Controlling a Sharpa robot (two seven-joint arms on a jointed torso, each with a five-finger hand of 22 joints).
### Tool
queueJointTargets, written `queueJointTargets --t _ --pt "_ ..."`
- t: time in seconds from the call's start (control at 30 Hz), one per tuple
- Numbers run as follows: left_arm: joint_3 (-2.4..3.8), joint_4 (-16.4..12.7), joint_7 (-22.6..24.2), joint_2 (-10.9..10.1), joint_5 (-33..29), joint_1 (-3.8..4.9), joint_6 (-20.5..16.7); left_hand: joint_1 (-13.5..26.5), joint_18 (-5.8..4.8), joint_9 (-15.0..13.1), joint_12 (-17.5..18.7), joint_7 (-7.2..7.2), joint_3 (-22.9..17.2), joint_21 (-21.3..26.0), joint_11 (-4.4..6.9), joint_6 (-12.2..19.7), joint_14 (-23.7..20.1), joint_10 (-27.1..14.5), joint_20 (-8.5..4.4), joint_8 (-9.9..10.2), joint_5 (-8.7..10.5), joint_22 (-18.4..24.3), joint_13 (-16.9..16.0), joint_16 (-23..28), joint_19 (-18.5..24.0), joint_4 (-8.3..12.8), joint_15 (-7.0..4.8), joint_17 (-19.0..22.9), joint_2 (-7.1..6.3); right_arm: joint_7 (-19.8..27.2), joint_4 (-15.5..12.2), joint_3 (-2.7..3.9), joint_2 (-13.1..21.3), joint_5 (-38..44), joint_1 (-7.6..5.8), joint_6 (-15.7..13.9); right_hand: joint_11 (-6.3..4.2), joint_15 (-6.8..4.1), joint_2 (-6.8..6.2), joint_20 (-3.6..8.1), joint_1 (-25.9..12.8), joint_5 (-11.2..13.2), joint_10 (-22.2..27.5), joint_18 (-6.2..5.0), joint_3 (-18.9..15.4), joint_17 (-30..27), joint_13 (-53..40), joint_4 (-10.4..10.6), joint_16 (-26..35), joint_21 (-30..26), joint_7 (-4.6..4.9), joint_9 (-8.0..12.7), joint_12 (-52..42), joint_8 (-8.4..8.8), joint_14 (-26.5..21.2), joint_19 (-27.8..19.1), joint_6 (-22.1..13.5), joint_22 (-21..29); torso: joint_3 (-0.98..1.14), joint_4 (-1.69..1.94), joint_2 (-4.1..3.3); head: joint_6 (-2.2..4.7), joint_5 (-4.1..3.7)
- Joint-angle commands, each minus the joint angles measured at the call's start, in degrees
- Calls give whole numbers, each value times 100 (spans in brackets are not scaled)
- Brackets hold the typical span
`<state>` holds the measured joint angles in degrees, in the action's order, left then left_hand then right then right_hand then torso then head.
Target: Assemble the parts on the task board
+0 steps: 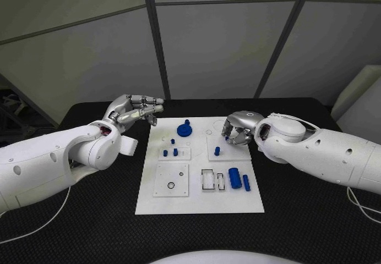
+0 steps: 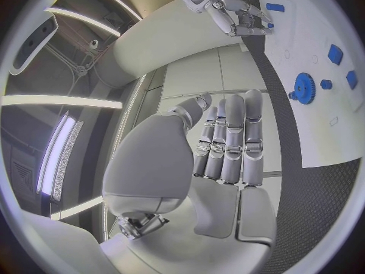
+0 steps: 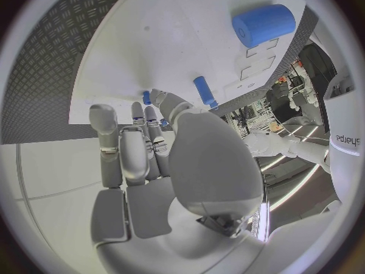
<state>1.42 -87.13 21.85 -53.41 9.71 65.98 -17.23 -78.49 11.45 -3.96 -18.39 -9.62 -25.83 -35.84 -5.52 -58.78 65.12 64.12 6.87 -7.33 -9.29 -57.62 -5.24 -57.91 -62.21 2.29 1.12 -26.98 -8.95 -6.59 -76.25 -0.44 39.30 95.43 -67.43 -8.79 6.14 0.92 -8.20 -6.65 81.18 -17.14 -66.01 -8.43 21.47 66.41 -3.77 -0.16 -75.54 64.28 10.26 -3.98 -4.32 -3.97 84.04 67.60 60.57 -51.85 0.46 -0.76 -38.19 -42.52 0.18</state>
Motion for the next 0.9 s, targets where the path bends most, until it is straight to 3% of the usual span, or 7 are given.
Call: queueJointTargets --t 0.03,0.53,0.9 --pt "5 -29 153 8 -183 5 80 -20 -99 5 -40 -12 -10 30 7 -37 -44 -15 -1 -26 -15 8 -10 27 31 27 -4 6 29 -20 17 -3 -24 84 6 181 2 32 -9 13 -5 8 11 83 45 32 -11 -14 -47 55 -4 -3 -11 6 272 51 -11 -47 1 -1 -2 -10 4" --pt "5 -36 122 14 -290 3 82 -24 -99 7 -49 -17 -12 39 4 -33 -54 -25 0 -26 -16 12 -12 35 39 28 -2 13 43 -121 56 -11 -67 278 42 286 -105 -65 120 39 142 227 -284 143 273 157 -64 -124 -203 404 -104 -49 -150 -76 250 202 230 -470 7 0 -2 -33 -8" --pt "5 -31 96 2 -293 2 60 -36 -99 9 -57 -22 -14 47 0 -27 -61 -37 0 -25 -17 14 -13 41 44 36 -1 19 54 -214 -8 -11 -54 421 47 -102 -225 -168 334 132 246 390 -614 215 531 166 -164 -262 -260 761 -217 -143 -281 -203 238 385 571 -920 7 0 -2 -51 -23"
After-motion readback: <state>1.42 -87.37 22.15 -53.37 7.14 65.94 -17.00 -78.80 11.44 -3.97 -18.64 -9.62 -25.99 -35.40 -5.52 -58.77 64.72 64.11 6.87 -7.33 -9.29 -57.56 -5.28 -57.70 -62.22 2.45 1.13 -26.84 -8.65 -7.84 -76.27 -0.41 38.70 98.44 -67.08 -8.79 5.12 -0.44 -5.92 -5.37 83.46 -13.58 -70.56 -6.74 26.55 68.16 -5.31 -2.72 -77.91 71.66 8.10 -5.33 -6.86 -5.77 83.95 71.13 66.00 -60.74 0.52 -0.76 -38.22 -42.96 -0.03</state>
